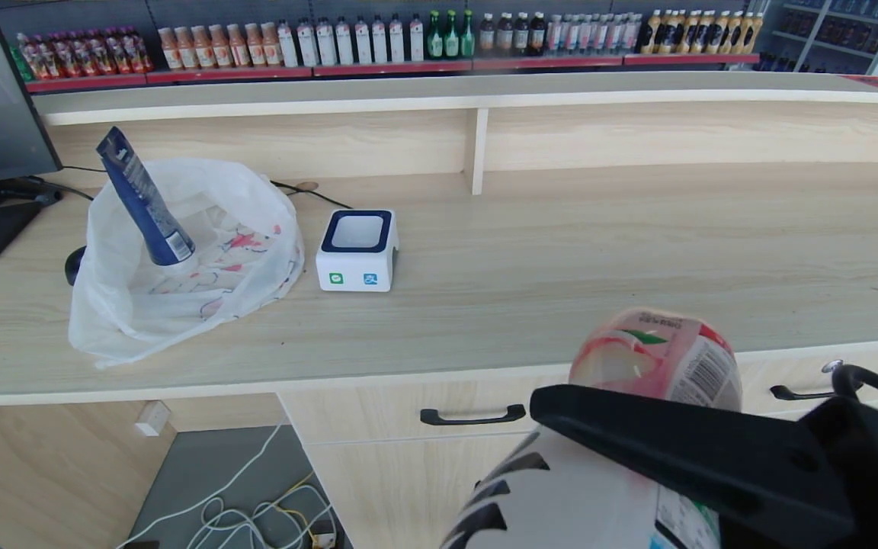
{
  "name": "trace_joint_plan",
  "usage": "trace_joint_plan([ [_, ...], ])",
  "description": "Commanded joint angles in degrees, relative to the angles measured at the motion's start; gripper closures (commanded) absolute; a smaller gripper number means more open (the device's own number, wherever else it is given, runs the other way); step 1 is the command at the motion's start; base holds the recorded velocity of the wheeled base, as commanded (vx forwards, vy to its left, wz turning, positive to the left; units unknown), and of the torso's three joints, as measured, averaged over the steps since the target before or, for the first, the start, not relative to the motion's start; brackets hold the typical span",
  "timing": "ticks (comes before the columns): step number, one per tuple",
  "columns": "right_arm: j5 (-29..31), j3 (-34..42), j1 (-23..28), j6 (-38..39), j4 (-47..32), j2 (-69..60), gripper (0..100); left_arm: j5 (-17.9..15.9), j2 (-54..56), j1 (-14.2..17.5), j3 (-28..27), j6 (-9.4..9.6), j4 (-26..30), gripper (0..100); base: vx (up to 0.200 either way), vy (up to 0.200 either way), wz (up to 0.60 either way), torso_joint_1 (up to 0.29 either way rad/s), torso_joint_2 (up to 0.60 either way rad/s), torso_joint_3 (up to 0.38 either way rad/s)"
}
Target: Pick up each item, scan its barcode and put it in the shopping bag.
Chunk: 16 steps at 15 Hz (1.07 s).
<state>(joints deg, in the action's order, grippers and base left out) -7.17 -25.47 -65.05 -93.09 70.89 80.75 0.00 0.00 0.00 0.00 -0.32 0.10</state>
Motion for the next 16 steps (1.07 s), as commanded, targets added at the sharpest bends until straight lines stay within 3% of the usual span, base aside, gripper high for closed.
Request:
trace_joint_plan([
  [1, 0.0, 0.6, 1.8, 2.4, 0.3, -0.4, 100, 0.0, 0.0, 0.0, 0.0, -0.03, 0.0, 0, 0.0, 0.0, 0.0, 0.0, 0.0, 0.0],
  [2, 0.0, 0.5, 3.8, 9.9, 0.4, -0.8, 100, 0.0, 0.0, 0.0, 0.0, -0.03, 0.0, 0, 0.0, 0.0, 0.0, 0.0, 0.0, 0.0],
  [5, 2.3, 0.7, 5.4, 21.8, 0.3, -3.1, 100, 0.0, 0.0, -0.1, 0.0, -0.03, 0.0, 0, 0.0, 0.0, 0.0, 0.0, 0.0, 0.0],
  [8, 5.0, 0.8, 6.3, 38.9, 0.1, -3.1, 100, 0.0, 0.0, 0.0, 0.0, -0.03, 0.0, 0, 0.0, 0.0, 0.0, 0.0, 0.0, 0.0],
  [13, 4.8, 4.6, 7.2, 49.8, 0.0, -3.1, 100, 0.0, 0.0, -0.1, 0.0, -0.03, 0.0, 0, 0.0, 0.0, 0.0, 0.0, 0.0, 0.0],
  [15, 4.9, 4.8, 10.0, 54.6, 0.0, -2.8, 100, 0.0, 0.0, 0.0, 0.0, -0.03, 0.0, 0, 0.0, 0.0, 0.0, 0.0, 0.0, 0.0],
  [16, 5.8, 3.7, 15.3, 64.9, 0.0, -2.6, 100, 0.0, 0.0, 0.0, 0.0, -0.03, 0.0, 0, 0.0, 0.0, 0.0, 0.0, 0.0, 0.0],
])
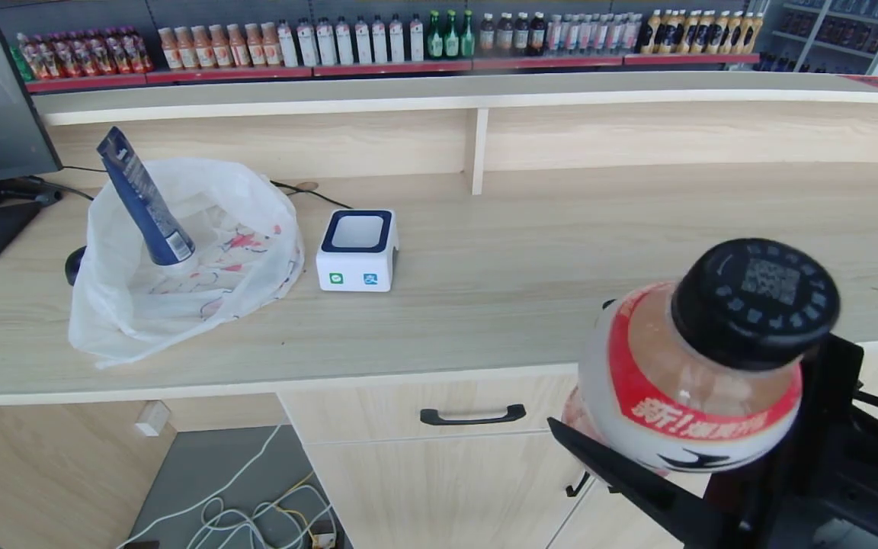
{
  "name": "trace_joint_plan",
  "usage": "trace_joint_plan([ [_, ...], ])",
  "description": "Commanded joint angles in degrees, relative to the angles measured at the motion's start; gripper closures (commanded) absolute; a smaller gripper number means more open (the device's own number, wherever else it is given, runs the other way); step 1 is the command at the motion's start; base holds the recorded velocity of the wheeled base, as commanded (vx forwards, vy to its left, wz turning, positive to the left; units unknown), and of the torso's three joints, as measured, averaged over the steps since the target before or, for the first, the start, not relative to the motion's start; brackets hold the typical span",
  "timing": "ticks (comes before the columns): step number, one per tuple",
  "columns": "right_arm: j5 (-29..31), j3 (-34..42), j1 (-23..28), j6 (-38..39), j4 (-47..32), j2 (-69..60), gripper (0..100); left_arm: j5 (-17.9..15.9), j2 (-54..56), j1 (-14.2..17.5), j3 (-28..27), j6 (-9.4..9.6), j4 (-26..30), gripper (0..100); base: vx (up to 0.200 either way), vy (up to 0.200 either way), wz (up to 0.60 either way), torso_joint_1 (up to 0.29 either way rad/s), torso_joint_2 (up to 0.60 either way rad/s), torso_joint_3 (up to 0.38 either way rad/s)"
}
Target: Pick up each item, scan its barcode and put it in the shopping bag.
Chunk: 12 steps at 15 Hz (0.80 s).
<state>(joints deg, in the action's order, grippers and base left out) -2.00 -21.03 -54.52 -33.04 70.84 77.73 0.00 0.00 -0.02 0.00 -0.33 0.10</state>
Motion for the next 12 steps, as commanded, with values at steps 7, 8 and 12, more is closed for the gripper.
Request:
trace_joint_plan([
  [7, 1.6, -14.6, 10.6, 28.2, 0.2, 11.4, 100, 0.0, 0.0, 0.0, 0.0, -0.02, 0.0, 0, 0.0, 0.0, 0.0, 0.0, 0.0, 0.0],
  [8, 1.9, -14.9, 11.5, 29.5, 0.5, 13.0, 100, 0.0, 0.0, 0.0, 0.0, -0.02, 0.0, 0, 0.0, 0.0, 0.0, 0.0, 0.0, 0.0],
  [12, 4.6, -15.5, 16.5, 36.1, 6.0, 16.2, 100, 0.0, 0.0, 0.0, 0.0, -0.02, 0.0, 0, 0.0, 0.0, 0.0, 0.0, 0.0, 0.0],
])
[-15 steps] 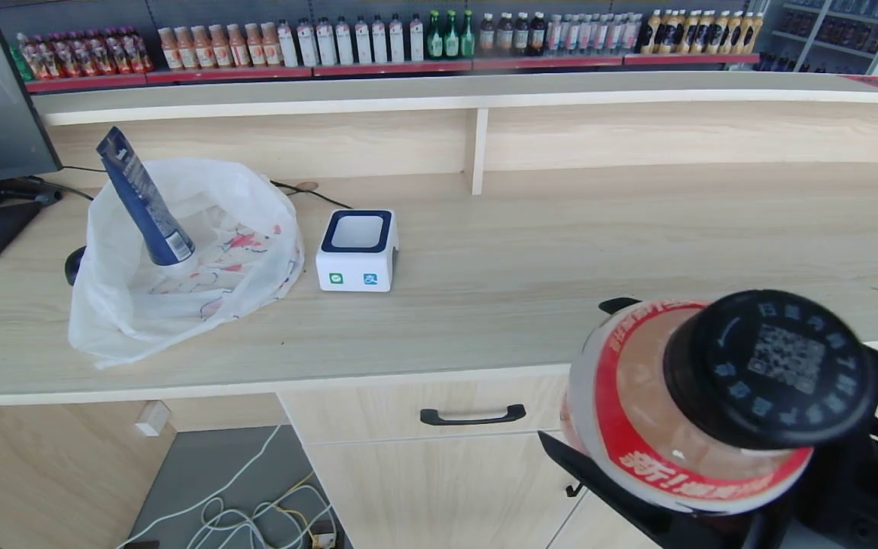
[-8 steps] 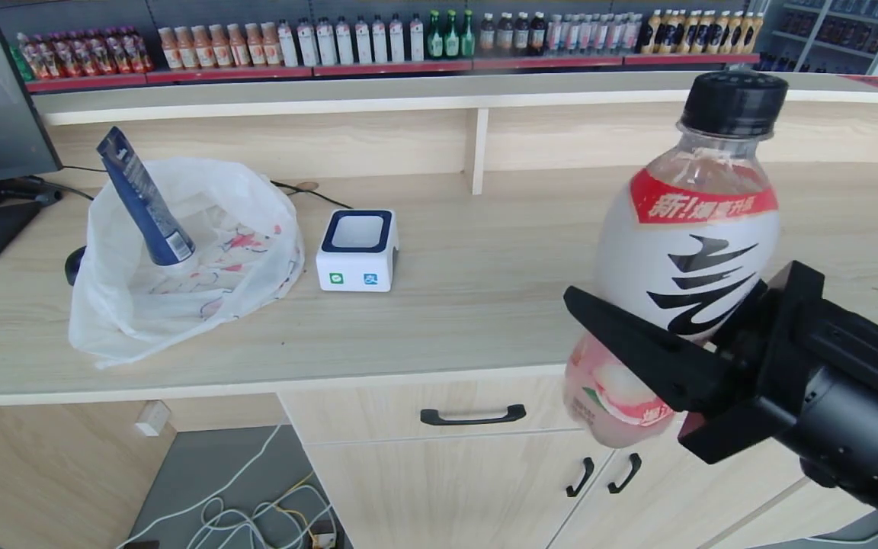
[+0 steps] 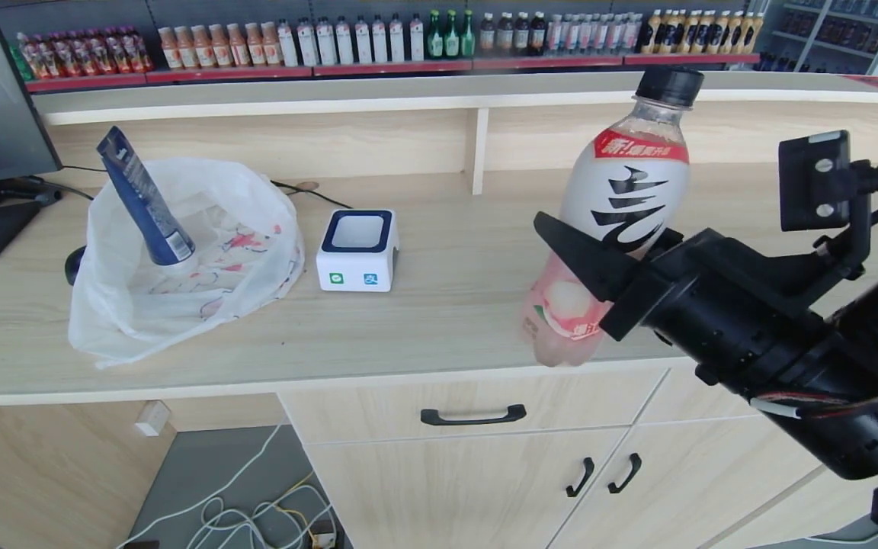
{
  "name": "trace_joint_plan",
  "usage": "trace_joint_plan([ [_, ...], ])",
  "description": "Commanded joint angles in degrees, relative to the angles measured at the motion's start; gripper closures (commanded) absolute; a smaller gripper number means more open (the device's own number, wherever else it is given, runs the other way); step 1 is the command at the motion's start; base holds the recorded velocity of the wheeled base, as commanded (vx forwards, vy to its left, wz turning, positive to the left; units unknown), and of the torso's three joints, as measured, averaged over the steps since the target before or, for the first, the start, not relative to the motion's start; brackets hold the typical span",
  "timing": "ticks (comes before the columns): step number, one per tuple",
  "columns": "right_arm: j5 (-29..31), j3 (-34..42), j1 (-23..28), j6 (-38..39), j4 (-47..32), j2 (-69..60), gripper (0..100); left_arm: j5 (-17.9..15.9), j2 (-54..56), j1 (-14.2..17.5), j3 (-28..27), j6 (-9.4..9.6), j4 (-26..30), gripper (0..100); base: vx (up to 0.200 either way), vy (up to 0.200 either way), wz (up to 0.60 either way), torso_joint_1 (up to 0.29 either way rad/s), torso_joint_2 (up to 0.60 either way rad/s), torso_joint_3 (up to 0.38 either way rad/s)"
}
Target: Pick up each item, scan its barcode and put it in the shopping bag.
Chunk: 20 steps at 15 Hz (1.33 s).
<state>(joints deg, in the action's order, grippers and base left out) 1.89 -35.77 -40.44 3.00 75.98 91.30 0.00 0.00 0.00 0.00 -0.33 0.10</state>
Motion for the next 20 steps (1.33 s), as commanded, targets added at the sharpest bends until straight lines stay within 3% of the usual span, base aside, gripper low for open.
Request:
trace_joint_plan([
  [1, 0.8, -1.1, 3.2, 0.1, 1.8, 3.1, 100, 0.0, 0.0, 0.0, 0.0, -0.02, 0.0, 0, 0.0, 0.0, 0.0, 0.0, 0.0, 0.0],
  [3, 0.7, -1.1, 7.7, 0.1, 8.7, 5.1, 100, 0.0, 0.0, 0.0, 0.0, -0.02, 0.0, 0, 0.0, 0.0, 0.0, 0.0, 0.0, 0.0],
  [5, 0.0, -0.4, 7.5, 0.5, 13.4, 5.9, 100, 0.0, 0.0, 0.0, 0.0, -0.02, 0.0, 0, 0.0, 0.0, 0.0, 0.0, 0.0, 0.0],
  [9, 0.0, 1.4, 7.6, -1.6, 14.0, 3.7, 100, 0.0, 0.0, 0.0, 0.0, -0.02, 0.0, 0, 0.0, 0.0, 0.0, 0.0, 0.0, 0.0],
  [14, 0.7, 0.4, 12.8, -2.0, 14.0, 2.1, 100, 0.0, 0.0, -0.1, 0.0, -0.02, 0.0, 0, 0.0, 0.0, 0.0, 0.0, 0.0, 0.0],
  [20, 0.8, 0.2, 13.4, -2.0, 14.0, 1.1, 100, 0.1, 0.0, 0.0, 0.0, -0.55, 0.0, 0, 0.0, 0.2, 0.0, 0.004, 0.0, 0.0],
])
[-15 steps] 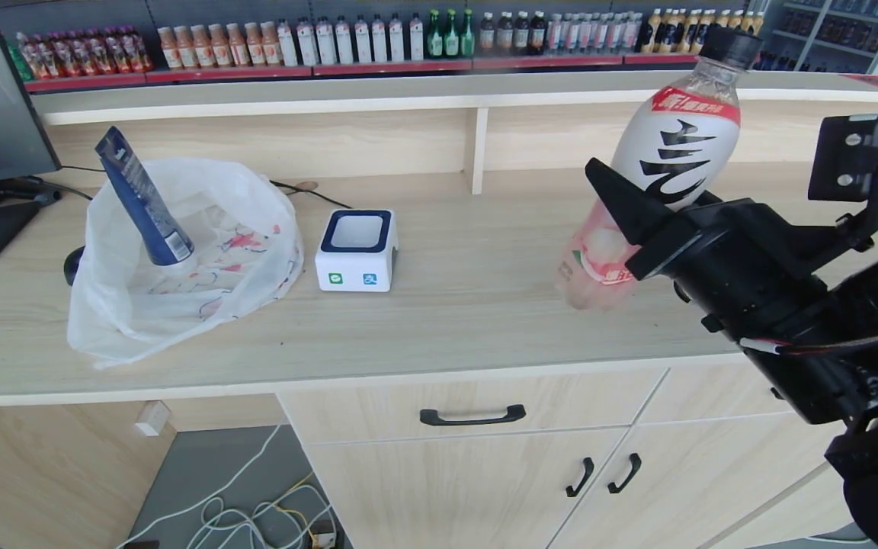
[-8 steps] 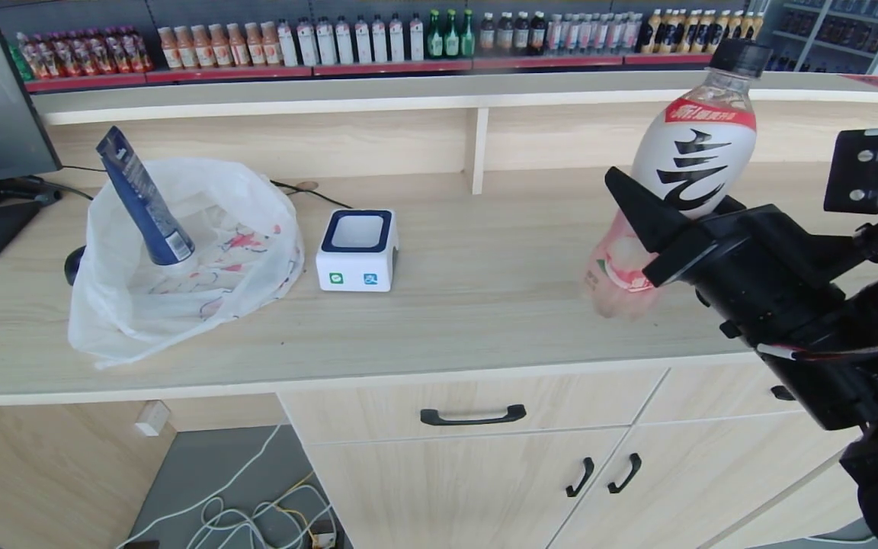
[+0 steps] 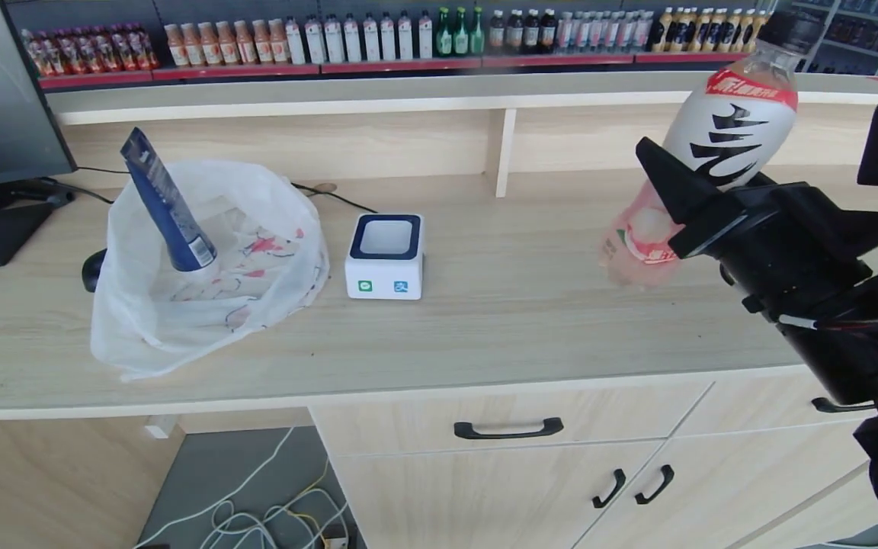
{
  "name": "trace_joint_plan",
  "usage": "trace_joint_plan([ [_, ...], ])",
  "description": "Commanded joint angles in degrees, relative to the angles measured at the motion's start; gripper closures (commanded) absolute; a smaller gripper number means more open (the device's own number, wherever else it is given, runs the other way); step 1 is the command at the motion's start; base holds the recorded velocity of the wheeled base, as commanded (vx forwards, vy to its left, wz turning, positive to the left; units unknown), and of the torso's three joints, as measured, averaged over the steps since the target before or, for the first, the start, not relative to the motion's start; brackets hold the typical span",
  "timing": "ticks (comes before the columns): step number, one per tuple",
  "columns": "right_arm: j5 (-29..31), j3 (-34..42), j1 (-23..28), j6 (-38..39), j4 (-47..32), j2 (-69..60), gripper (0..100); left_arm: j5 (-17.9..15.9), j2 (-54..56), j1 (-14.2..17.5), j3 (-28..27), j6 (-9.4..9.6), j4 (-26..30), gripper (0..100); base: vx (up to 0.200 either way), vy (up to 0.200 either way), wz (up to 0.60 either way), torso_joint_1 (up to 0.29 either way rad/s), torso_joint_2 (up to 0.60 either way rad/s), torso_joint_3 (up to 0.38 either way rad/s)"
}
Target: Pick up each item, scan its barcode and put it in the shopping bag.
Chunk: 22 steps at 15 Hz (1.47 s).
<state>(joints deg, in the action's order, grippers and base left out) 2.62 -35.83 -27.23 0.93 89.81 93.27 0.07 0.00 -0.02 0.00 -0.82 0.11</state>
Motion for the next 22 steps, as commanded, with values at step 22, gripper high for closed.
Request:
trace_joint_plan([
  [22, -0.5, -2.8, -0.4, -2.0, 0.2, 1.7, 100, -0.1, 0.0, 0.0, 0.0, 0.03, -0.1, 0, 0.0, 0.109, 0.0, 0.001, 0.0, 0.001],
])
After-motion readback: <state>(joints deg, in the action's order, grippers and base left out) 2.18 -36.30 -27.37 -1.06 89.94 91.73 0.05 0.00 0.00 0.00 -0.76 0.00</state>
